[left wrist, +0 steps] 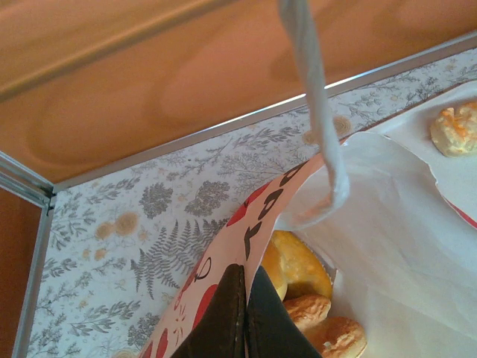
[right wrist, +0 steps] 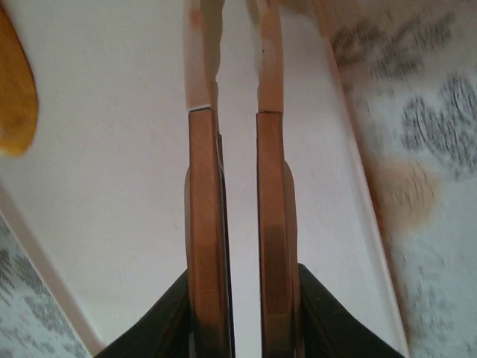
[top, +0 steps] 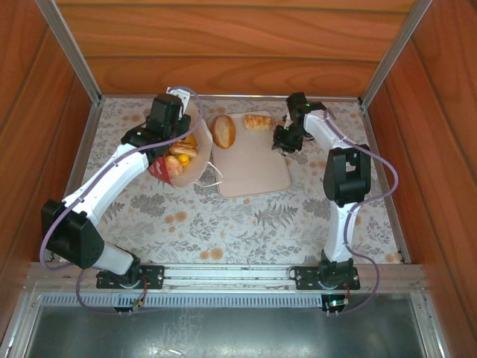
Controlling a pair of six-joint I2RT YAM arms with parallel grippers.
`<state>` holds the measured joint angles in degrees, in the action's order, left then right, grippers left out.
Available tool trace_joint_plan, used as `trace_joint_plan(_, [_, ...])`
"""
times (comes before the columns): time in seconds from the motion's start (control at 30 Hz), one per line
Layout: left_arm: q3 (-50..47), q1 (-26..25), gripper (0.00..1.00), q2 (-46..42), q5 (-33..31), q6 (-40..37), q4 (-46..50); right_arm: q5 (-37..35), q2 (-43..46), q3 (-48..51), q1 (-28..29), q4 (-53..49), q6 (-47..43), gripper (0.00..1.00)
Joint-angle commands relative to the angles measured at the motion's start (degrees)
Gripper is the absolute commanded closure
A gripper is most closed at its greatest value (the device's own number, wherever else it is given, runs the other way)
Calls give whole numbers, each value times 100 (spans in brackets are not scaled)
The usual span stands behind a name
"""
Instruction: Take the fake bread out of the paper bag
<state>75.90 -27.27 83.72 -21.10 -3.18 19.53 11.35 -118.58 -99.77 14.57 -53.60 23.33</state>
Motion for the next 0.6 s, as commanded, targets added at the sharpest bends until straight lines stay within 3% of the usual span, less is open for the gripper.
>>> trace_joint_plan(0.0, [138, 30, 100, -76, -17, 2, -93, 219, 1012, 456, -29, -159, -96, 66])
trace_joint_plan(0.23, [62, 30, 100, -101, 9, 34, -98, 971, 2652, 1468, 84, -179, 60, 63])
trace_joint_plan(0.4, [39, 30, 100, -85, 117, 64, -107, 1456, 3629, 1547, 661, -130, 391, 61])
trace_joint_plan(0.57, [48, 34, 100, -51, 171, 81, -116, 1771, 4007, 1244, 1265, -80, 639, 59])
